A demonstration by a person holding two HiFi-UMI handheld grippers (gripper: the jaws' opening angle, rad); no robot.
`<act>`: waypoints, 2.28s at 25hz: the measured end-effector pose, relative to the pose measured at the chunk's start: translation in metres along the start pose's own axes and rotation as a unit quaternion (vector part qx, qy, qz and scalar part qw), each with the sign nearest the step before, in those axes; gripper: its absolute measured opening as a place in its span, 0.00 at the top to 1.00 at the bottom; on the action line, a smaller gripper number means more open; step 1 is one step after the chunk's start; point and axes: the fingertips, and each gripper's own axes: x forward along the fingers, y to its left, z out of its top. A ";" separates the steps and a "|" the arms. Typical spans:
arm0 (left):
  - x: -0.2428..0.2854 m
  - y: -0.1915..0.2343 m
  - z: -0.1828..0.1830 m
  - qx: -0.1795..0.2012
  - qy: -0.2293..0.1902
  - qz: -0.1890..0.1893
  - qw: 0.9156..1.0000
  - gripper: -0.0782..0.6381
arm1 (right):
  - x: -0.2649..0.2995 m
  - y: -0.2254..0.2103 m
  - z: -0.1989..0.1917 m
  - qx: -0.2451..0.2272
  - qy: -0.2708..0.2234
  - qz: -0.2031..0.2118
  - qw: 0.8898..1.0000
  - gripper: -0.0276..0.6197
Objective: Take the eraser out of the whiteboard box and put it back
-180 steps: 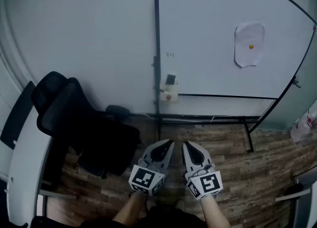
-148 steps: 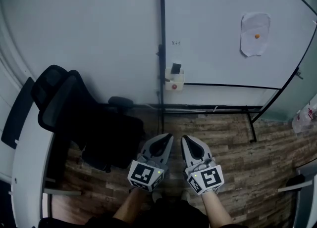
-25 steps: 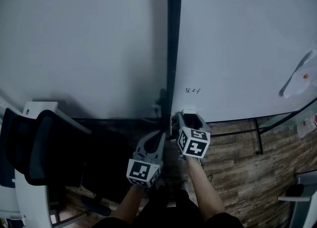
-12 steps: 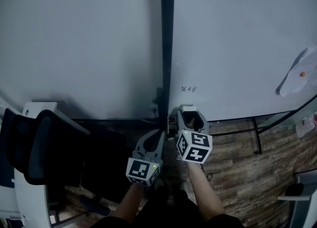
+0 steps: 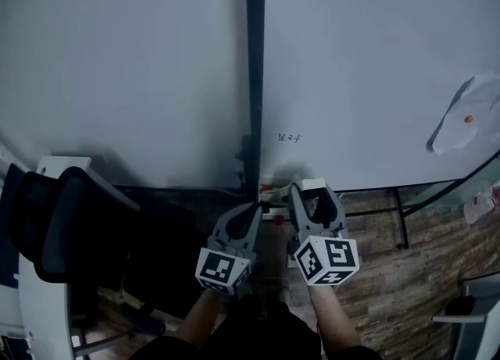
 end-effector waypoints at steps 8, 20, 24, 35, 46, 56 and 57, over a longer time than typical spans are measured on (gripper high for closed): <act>-0.018 -0.036 0.018 0.017 -0.019 0.005 1.000 0.88 | -0.074 0.003 0.033 -0.003 -0.068 0.058 0.996 0.57; -0.044 -0.092 0.033 0.024 -0.036 0.042 0.998 0.88 | -0.130 -0.017 0.027 0.025 -0.086 0.105 0.990 0.57; -0.045 -0.101 0.037 0.032 -0.037 0.042 0.998 0.88 | -0.133 -0.022 0.027 0.027 -0.083 0.108 0.990 0.57; -0.049 -0.095 0.048 0.049 -0.046 0.036 0.997 0.88 | -0.129 -0.026 0.028 0.033 -0.094 0.090 0.991 0.57; -0.047 -0.090 0.048 0.047 -0.048 0.019 0.998 0.88 | -0.125 -0.022 0.025 0.033 -0.095 0.080 0.992 0.57; -0.046 -0.083 0.047 0.041 -0.047 0.024 0.998 0.88 | -0.121 -0.021 0.025 0.032 -0.094 0.079 0.992 0.57; -0.046 -0.082 0.047 0.041 -0.046 0.025 0.998 0.88 | -0.120 -0.021 0.025 0.032 -0.094 0.078 0.992 0.57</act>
